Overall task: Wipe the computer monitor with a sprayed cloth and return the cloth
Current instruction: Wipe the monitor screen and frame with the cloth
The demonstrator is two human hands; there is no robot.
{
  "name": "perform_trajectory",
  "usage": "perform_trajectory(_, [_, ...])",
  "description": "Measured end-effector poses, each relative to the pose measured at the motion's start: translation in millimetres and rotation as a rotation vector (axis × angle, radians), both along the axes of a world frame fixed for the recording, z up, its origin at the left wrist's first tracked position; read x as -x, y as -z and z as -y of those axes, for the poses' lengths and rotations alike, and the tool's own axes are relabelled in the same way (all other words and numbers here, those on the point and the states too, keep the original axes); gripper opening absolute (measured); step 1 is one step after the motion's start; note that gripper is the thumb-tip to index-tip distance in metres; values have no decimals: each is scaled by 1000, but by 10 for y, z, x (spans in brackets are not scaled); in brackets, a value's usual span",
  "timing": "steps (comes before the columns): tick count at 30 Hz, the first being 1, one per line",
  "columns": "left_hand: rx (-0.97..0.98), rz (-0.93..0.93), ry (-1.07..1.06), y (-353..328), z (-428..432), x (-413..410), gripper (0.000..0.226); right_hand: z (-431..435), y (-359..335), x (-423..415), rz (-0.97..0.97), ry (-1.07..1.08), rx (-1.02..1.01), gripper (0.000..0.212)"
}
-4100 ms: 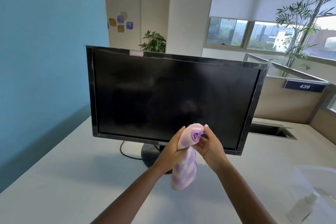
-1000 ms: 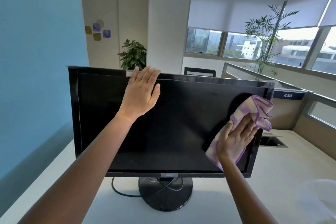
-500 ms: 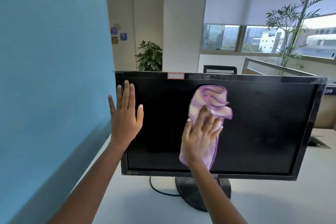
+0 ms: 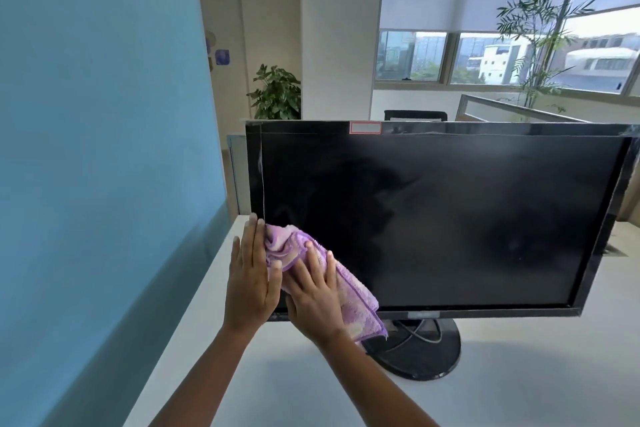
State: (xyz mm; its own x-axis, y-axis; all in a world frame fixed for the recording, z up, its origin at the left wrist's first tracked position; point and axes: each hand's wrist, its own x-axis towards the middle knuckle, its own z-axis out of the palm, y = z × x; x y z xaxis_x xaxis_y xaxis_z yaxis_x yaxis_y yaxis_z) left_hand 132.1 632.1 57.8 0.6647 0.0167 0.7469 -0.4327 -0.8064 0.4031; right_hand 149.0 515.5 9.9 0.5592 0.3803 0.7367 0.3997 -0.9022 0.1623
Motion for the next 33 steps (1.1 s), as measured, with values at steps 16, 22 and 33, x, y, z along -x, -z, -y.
perform_trajectory(16, [-334, -98, -120, 775, 513, 262, 59, 1136, 338, 209, -30, -110, 377, 43])
perform_trajectory(22, [-437, -128, -112, 797, 1022, 319, 60, 2024, 372, 289, 24, -57, 270, 43])
perform_trajectory(33, [-419, -293, 12, 705, 1974, 442, 65, 3675, 241, 725, -150, 362, 103, 60])
